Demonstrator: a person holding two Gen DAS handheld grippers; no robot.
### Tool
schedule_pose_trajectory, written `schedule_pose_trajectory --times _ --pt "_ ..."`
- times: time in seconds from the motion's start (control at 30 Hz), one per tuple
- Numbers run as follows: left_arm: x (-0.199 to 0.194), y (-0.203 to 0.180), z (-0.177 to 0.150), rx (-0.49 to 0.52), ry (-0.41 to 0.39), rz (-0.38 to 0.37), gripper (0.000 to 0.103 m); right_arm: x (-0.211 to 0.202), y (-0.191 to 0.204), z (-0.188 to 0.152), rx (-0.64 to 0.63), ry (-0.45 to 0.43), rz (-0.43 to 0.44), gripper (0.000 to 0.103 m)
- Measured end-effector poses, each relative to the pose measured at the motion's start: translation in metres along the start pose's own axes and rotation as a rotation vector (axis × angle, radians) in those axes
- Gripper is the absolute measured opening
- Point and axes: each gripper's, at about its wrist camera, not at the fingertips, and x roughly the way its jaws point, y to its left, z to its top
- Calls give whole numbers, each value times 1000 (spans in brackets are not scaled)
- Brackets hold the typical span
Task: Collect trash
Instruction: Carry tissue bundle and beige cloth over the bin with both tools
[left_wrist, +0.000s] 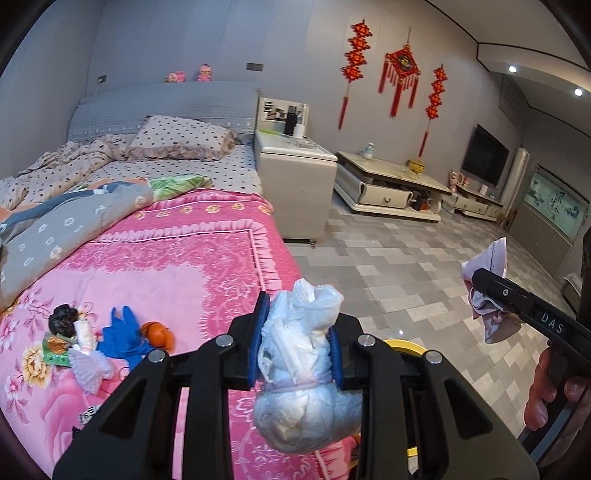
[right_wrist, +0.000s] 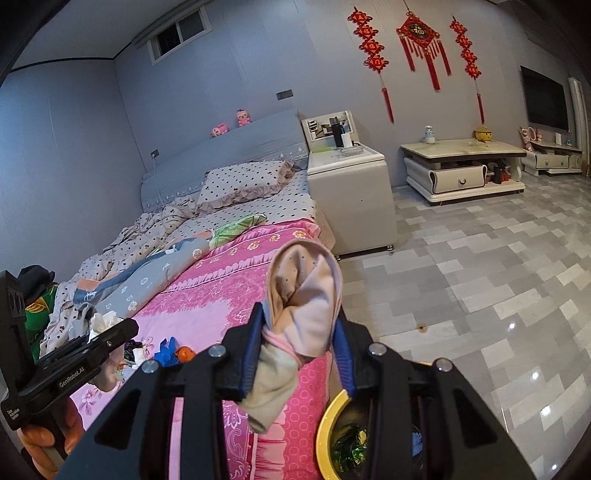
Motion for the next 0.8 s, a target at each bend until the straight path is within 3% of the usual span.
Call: schedule_pose_trajectory --times 0.33,0.8 --pt "47 -53 -13 42 67 -77 26 -1 -51 -6 38 20 -77 33" --pt "122 -100 -51 100 178 -112 27 18 -105 -35 99 97 -158 33"
